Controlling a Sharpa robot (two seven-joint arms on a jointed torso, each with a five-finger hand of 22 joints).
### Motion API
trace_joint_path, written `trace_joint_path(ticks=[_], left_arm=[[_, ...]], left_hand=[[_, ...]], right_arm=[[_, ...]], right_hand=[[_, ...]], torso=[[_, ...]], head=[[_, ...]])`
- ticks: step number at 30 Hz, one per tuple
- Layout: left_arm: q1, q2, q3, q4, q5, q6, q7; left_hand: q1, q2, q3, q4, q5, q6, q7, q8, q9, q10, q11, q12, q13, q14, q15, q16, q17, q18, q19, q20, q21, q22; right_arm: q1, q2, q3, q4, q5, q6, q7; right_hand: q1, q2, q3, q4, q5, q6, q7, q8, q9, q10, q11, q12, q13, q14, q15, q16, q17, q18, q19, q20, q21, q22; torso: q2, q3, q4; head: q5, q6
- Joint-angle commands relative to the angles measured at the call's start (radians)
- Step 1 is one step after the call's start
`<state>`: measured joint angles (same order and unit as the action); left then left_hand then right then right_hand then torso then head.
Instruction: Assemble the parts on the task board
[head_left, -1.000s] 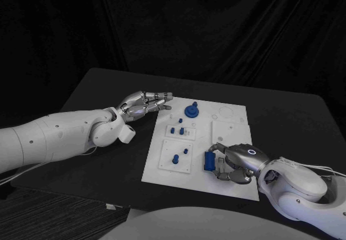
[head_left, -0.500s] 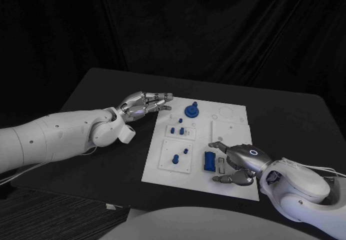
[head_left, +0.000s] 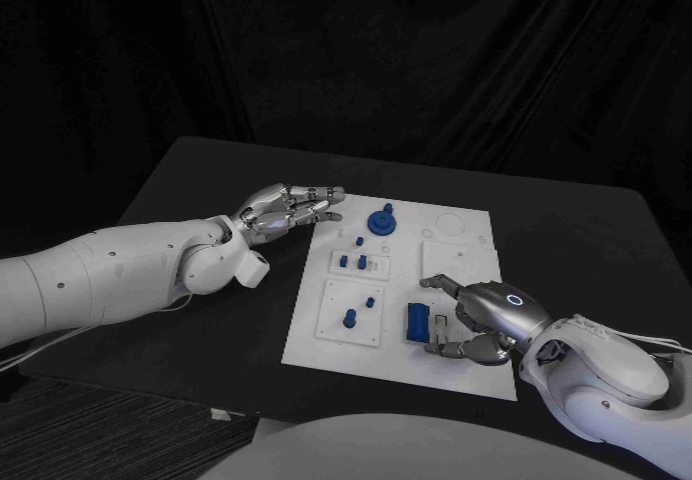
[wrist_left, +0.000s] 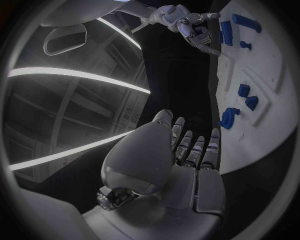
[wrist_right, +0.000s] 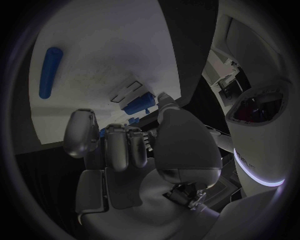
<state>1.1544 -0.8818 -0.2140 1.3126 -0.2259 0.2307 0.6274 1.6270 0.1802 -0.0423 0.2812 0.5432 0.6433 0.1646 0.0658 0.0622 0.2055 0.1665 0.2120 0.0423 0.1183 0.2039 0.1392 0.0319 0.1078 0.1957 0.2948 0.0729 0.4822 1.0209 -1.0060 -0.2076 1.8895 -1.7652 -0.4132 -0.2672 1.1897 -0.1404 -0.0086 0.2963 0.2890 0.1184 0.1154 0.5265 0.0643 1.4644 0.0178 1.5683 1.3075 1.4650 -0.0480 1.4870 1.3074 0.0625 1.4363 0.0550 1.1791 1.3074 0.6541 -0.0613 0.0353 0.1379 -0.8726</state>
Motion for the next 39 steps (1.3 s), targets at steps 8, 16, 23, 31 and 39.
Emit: trace_joint_path(ticks=[8, 16, 23, 31, 39], left_arm=[[-0.002, 0.001, 0.001, 0.003, 0.006, 0.013, 0.009], [-0.002, 0.004, 0.001, 0.002, 0.006, 0.016, 0.007], [-0.003, 0.004, 0.001, 0.001, 0.006, 0.018, 0.006], [-0.003, 0.004, 0.001, 0.000, 0.006, 0.020, 0.004], [-0.004, 0.003, 0.001, -0.001, 0.006, 0.021, 0.005]], left_hand=[[0.006, 0.002, 0.007, 0.000, 0.004, 0.004, 0.005, 0.006, 0.001, 0.001, 0.006, 0.004, 0.001, -0.001, 0.004, 0.004, 0.001, -0.009, 0.007, -0.001, 0.004, 0.001], [0.006, 0.002, 0.007, 0.000, 0.004, 0.004, 0.005, 0.006, 0.001, 0.001, 0.006, 0.004, 0.001, -0.001, 0.004, 0.004, 0.001, -0.009, 0.007, -0.001, 0.004, 0.001], [0.007, 0.002, 0.009, -0.001, 0.005, 0.004, 0.006, 0.006, 0.001, 0.000, 0.007, 0.004, 0.001, -0.001, 0.004, 0.004, 0.001, -0.010, 0.007, -0.001, 0.004, 0.000], [0.007, 0.002, 0.009, -0.001, 0.005, 0.004, 0.006, 0.006, 0.001, 0.000, 0.007, 0.004, 0.001, -0.001, 0.004, 0.004, 0.001, -0.010, 0.007, -0.001, 0.004, 0.000], [0.007, 0.002, 0.011, -0.001, 0.005, 0.002, 0.006, 0.006, 0.001, 0.000, 0.007, 0.003, 0.001, -0.002, 0.004, 0.004, 0.001, -0.010, 0.008, -0.001, 0.005, 0.001]], right_arm=[[-0.001, 0.026, 0.000, -0.027, 0.005, -0.004, 0.002], [-0.002, 0.045, 0.000, -0.042, 0.005, 0.016, -0.001], [-0.004, 0.055, 0.000, -0.046, 0.005, 0.023, -0.001], [-0.004, 0.050, 0.000, -0.039, 0.005, 0.006, 0.014], [-0.003, 0.022, 0.000, -0.014, 0.047, -0.041, 0.042]], right_hand=[[0.033, 0.069, 0.035, -0.010, 0.104, 0.026, 0.000, 0.010, -0.007, 0.106, -0.004, 0.003, 0.263, 0.074, -0.005, -0.007, 0.133, 0.020, 0.001, 0.001, -0.016, 0.153], [0.079, 0.084, 0.046, -0.025, 0.196, 0.036, 0.000, 0.005, -0.008, 0.106, -0.004, 0.003, 0.263, 0.072, -0.006, -0.011, 0.127, 0.021, -0.001, 0.000, -0.026, 0.152], [0.103, 0.078, 0.025, -0.026, -0.010, 0.062, 0.000, 0.019, -0.006, 0.106, -0.004, 0.003, 0.263, 0.072, -0.005, -0.012, 0.124, 0.021, 0.001, 0.000, -0.029, 0.152], [0.013, -0.133, -0.118, 0.007, -0.229, 0.092, -0.001, 0.030, -0.003, 0.105, -0.005, 0.001, 0.261, 0.072, -0.007, -0.012, 0.124, 0.019, 0.005, -0.002, -0.023, 0.155], [-0.041, -0.160, -0.253, 0.007, -0.222, 0.117, -0.008, 0.051, 0.000, 0.102, -0.010, -0.001, 0.257, 0.073, -0.011, -0.010, 0.127, 0.017, 0.008, -0.005, -0.012, 0.158]], torso=[[0.001, 0.0002, 0.0003], [0.001, -0.0002, -0.0001], [0.001, 0.0002, 0.0004], [0.000, -0.0001, -0.0003], [0.000, -0.0001, -0.0005]], head=[[0.003, 0.000], [0.003, 0.000], [0.004, 0.000], [0.006, 0.000], [0.008, 0.000]])
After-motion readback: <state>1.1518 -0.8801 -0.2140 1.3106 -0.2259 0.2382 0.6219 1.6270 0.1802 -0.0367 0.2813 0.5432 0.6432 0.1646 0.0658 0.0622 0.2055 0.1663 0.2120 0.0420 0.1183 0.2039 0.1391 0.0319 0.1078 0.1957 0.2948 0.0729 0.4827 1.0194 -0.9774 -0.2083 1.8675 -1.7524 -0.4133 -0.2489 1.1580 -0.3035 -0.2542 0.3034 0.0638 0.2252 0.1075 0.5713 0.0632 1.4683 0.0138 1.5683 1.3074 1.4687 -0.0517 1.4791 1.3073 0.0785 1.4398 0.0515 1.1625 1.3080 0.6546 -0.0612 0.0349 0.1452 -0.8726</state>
